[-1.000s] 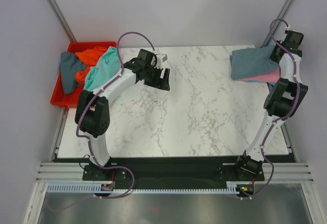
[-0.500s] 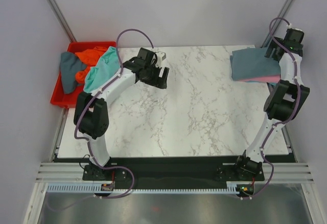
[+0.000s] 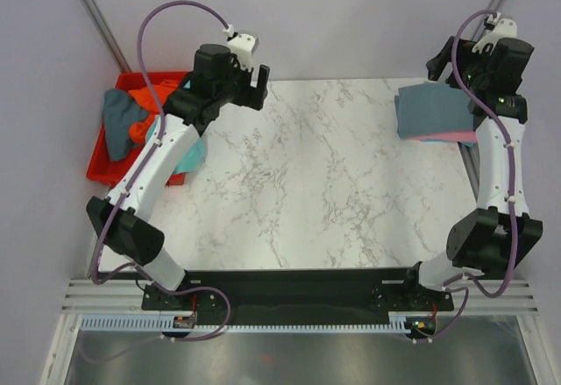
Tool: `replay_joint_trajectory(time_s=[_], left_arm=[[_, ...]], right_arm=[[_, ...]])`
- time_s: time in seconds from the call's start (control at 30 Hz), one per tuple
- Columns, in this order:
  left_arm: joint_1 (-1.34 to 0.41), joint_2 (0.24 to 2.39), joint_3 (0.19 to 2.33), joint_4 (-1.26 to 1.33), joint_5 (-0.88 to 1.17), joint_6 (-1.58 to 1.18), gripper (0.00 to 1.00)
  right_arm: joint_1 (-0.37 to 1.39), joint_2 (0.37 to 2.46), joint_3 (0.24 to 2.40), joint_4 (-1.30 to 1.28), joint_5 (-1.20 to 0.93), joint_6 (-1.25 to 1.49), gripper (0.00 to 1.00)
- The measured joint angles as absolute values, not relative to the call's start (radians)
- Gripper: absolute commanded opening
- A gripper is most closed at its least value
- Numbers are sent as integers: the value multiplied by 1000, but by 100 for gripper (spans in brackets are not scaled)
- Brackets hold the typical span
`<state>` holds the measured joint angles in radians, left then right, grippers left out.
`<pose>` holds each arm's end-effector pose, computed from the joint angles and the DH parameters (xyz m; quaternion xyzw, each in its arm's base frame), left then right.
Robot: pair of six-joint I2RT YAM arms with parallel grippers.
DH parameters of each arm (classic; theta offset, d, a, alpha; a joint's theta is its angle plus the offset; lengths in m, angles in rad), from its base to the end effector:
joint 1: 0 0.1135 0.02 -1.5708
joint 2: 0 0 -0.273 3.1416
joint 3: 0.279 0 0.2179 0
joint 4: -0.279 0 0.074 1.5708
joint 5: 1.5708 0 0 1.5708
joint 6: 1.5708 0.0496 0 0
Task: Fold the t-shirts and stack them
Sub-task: Neatly place the folded tshirt to the corner
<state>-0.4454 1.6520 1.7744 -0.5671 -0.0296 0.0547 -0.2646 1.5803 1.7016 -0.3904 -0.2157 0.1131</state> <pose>0.3204 -0.1513 0.4176 0.2016 0.8212 -0.0913 0.5260 0.3322 -0.0790 0.4388 0.0844 0.7891 0.0398 0.6071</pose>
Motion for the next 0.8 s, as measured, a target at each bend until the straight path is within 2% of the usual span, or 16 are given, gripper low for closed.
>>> replay_joint_trajectory(time_s=[0.2,0.33,0.43,0.63,0.8], left_arm=[[-407,1543,1771,-575,68,-15,88],[-393,1454,1700,-569,133,-65,87],[-395,1386,1608,-559,81,-74,88],[-383,1359,1440,-530,-190,-27,90],[-333,1363,1406,-534,-236,-16,91]], right_arm=[[-305,1472,1365,-255,-527,378,98],[-319,1477,1170,-286,-572,473,98],[-250,1460,1165,-371,-480,397,98],[-40,1303,1235,-419,-196,225,98],[56,1161,1248,-395,33,105,98]])
